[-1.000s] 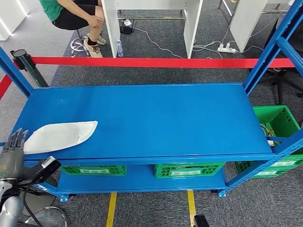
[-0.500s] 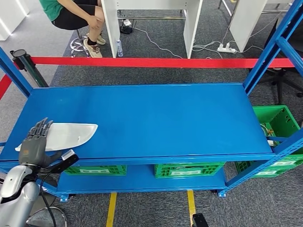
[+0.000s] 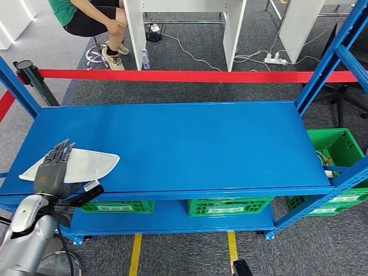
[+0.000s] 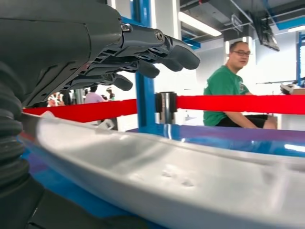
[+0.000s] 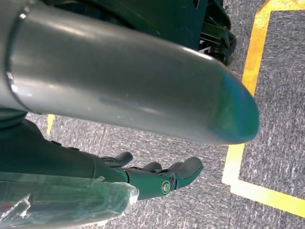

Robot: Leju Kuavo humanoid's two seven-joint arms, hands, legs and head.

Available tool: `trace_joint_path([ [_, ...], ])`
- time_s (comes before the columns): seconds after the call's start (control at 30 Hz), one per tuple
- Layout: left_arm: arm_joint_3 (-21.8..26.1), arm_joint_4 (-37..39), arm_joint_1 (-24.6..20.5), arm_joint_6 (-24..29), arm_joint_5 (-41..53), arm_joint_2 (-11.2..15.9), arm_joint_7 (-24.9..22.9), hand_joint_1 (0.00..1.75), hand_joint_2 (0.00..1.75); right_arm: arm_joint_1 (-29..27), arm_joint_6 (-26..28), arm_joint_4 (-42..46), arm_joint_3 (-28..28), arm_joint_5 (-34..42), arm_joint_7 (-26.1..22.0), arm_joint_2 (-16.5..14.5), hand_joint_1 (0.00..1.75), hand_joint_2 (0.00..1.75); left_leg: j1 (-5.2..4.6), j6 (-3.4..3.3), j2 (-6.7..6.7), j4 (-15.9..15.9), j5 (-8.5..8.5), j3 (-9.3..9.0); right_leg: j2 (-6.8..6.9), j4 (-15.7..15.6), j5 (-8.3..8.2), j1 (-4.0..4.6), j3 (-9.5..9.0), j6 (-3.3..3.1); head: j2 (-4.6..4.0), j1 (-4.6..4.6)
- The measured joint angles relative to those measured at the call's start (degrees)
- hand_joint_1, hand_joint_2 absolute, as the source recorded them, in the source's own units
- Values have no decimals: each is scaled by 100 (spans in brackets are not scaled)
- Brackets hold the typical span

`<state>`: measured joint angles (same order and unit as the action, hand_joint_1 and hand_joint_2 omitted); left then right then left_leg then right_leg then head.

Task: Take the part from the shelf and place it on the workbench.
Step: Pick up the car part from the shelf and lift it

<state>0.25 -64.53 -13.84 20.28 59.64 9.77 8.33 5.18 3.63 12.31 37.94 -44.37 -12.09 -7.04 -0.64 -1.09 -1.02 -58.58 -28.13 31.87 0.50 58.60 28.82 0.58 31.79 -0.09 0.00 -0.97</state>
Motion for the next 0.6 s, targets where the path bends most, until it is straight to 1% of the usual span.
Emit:
trace_joint_path([
  [0.03,-40,47,-39,-4,16,-19,-2,136,175,-1,3,0,1,0,5,1,0,0,0,0,0,0,0,0,0,0,0,0,0,0,0,0],
  [0.07,-81,97,-78,-11,38,-42,-10,175,175,-1,7,0,1,2,10,2,0,0,0,0,0,0,0,0,0,0,-1,0,0,0,0,0],
  [0.33,-362,606,-363,-7,202,-247,-271,175,175,-15,42,0,10,15,15,55,0,0,-3,-1,-1,-1,0,1,-5,0,-1,-4,1,0,0,-1],
  [0.6,-410,817,-450,123,160,-242,-393,175,175,-17,92,0,17,-3,19,74,0,0,-3,0,-3,-1,0,0,-8,0,-1,-4,0,0,0,1],
])
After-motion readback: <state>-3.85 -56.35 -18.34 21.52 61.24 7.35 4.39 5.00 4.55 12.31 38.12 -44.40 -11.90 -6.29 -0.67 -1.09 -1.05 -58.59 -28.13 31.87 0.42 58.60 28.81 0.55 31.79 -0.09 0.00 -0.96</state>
